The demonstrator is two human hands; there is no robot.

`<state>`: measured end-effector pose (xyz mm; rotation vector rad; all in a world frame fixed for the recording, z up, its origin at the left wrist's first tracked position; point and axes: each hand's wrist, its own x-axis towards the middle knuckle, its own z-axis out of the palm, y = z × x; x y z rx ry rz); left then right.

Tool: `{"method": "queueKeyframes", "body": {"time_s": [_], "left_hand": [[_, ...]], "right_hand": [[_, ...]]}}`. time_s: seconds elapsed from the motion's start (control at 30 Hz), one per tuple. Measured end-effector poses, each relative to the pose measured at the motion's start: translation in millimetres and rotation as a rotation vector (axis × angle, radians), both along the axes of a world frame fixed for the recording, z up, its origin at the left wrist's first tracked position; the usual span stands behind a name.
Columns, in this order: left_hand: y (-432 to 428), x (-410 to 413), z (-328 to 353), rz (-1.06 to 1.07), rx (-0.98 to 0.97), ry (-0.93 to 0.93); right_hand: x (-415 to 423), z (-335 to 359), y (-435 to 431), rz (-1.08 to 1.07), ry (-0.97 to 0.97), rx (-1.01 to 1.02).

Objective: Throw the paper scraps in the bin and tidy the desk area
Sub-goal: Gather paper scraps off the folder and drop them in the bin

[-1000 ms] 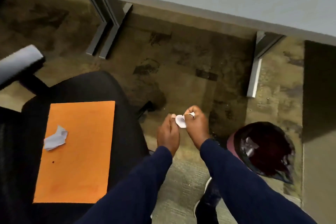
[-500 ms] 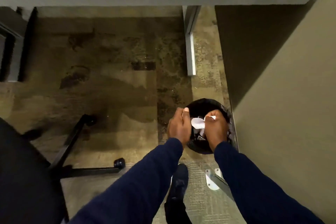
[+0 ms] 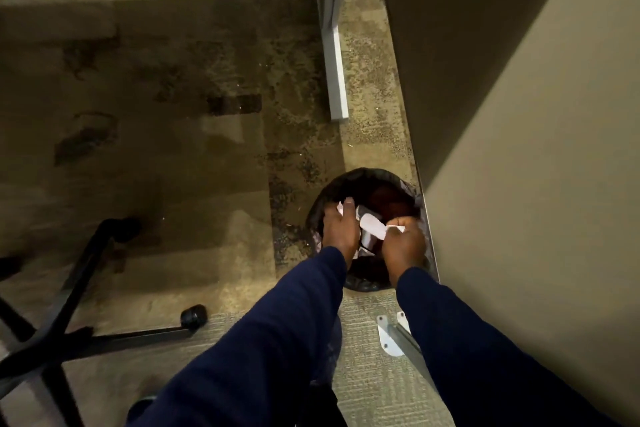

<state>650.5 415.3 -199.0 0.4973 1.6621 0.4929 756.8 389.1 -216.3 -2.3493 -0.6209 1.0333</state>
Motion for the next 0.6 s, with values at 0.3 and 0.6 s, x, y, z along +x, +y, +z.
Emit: {"method": "queueKeyframes", "body": {"time_s": [0.3,0.6], "left_hand": [[1,-4,-9,0.155,-0.086,-0.281],[-8,-25,18,0.089,-0.020,-0.311]], "right_hand": [[5,-11,-3,-0.110,0.225,-0.009],[-12,25,-8,-0.139,0.299,-0.001]]}}
